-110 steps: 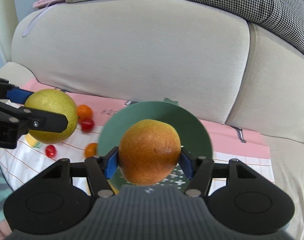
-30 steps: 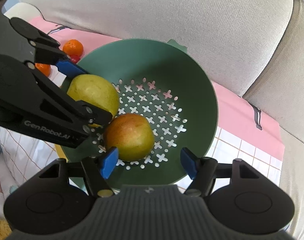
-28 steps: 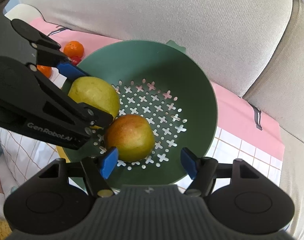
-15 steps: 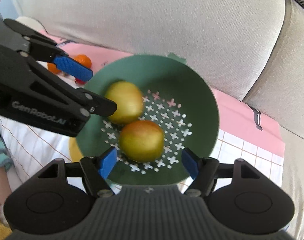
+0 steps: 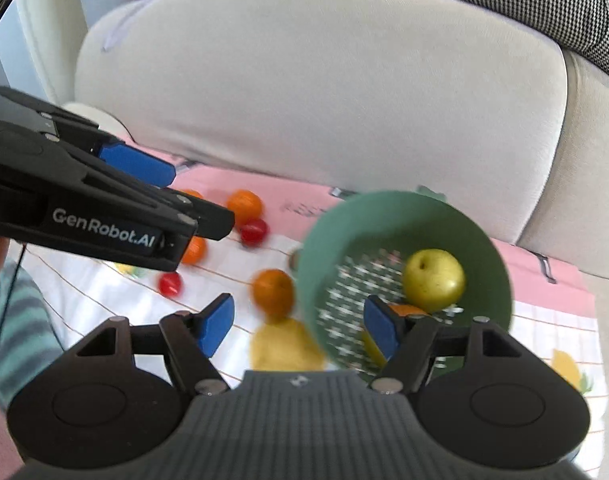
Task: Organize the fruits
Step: 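Grasp a mandarin with the right gripper while the left gripper grasps another mandarin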
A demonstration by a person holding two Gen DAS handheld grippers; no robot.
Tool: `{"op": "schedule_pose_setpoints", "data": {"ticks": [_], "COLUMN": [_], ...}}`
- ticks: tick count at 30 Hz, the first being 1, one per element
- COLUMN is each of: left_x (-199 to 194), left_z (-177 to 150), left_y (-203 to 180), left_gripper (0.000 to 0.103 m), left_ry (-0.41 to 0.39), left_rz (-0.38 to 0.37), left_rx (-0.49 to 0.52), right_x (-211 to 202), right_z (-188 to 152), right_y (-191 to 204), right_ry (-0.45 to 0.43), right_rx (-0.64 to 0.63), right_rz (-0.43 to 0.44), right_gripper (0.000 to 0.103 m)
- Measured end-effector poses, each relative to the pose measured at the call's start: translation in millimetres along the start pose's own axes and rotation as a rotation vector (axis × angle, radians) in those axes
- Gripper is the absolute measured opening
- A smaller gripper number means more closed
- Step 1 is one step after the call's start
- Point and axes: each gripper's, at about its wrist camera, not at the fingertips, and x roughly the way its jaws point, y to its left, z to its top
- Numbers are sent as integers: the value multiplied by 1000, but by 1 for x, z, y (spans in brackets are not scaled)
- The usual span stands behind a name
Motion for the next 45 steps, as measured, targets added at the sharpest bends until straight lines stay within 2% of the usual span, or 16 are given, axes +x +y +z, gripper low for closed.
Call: {"op": "schedule_pose_setpoints", "data": {"ticks": [5,10,16,19,24,25,27,33,45], "left_x": [-20,-34,-38,-30,-16,-12,-6,21,81], "left_z": [-19,-39,-58,-67,-72,-72,-72,-72,-75], "left_y": [23,54,88,100,97,94,89,78,71], "left_gripper": [74,74,74,74,74,74,74,72,72], "left_ry": [-23,-36,-44,-19,-18,-22,-36,-63,-46], "left_rz": [55,63,18,-6,-34,-37,-38,-34,0], "left_rx": [-3,-63,-146,-194,-196,-191,-182,-178,-199], "right_x": [-7,-6,4,15,31,33,40,58,101], "right_z": [-9,-19,-28,-33,-40,-40,-42,-47,-45], "right_y": [34,59,82,90,95,94,92,84,70], "right_ry": [-81,-115,-95,-69,-44,-41,-33,-44,-82], "right_rx": [41,97,133,126,92,87,75,66,140], "right_rz": [13,20,23,19,-20,-37,-84,-177,-260], "right_gripper": [69,69,69,68,58,58,50,43,41]}}
